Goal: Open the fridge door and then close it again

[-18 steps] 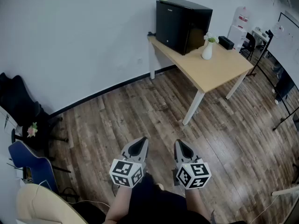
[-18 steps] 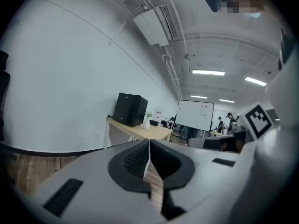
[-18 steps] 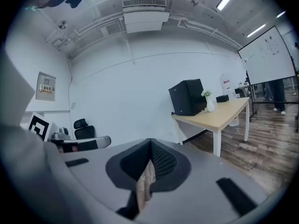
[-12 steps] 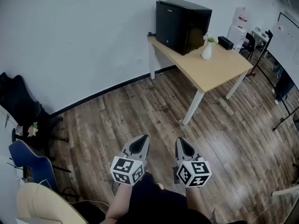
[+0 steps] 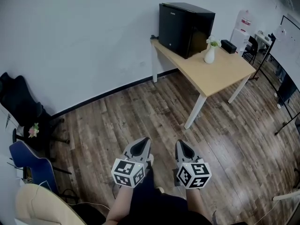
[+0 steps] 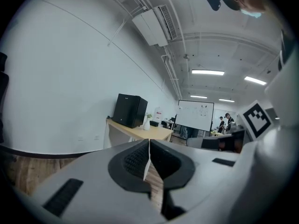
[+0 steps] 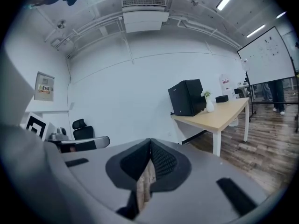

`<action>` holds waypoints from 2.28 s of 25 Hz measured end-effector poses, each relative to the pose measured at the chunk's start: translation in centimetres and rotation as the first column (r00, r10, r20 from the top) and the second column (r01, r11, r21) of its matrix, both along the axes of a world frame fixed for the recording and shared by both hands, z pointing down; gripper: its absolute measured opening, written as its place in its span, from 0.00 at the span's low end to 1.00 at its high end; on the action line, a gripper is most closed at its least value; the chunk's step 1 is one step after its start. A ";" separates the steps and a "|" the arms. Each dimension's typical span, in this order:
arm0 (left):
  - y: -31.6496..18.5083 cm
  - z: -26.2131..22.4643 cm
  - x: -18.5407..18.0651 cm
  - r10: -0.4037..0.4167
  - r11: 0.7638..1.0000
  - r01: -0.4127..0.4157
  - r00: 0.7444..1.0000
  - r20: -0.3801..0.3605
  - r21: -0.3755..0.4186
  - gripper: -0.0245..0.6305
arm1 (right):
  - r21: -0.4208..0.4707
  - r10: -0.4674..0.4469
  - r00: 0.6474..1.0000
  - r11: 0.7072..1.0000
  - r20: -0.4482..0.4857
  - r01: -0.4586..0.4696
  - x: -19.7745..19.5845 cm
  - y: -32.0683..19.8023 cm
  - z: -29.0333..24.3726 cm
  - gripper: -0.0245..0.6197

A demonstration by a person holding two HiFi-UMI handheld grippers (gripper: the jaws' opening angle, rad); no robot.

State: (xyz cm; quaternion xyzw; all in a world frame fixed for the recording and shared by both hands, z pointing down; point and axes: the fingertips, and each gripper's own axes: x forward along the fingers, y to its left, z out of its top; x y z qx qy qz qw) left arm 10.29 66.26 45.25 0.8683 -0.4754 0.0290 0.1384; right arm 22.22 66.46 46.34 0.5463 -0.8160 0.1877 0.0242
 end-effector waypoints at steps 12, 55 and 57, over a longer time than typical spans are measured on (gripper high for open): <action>-9.5 -0.2 -0.8 -0.012 1.000 0.012 1.000 0.005 0.005 0.05 | -0.002 -0.027 0.999 1.000 -0.022 0.027 -1.2 -9.1 0.0 0.02; -38.1 0.4 -8.9 0.017 0.999 -0.017 1.000 0.003 -0.038 0.05 | -0.057 -0.008 0.999 0.998 -0.035 0.006 -8.4 -37.9 0.4 0.02; -38.6 0.5 -9.1 0.009 0.999 -0.009 1.000 -0.001 -0.038 0.05 | -0.054 -0.020 0.999 0.998 -0.033 0.018 -8.7 -38.6 0.4 0.02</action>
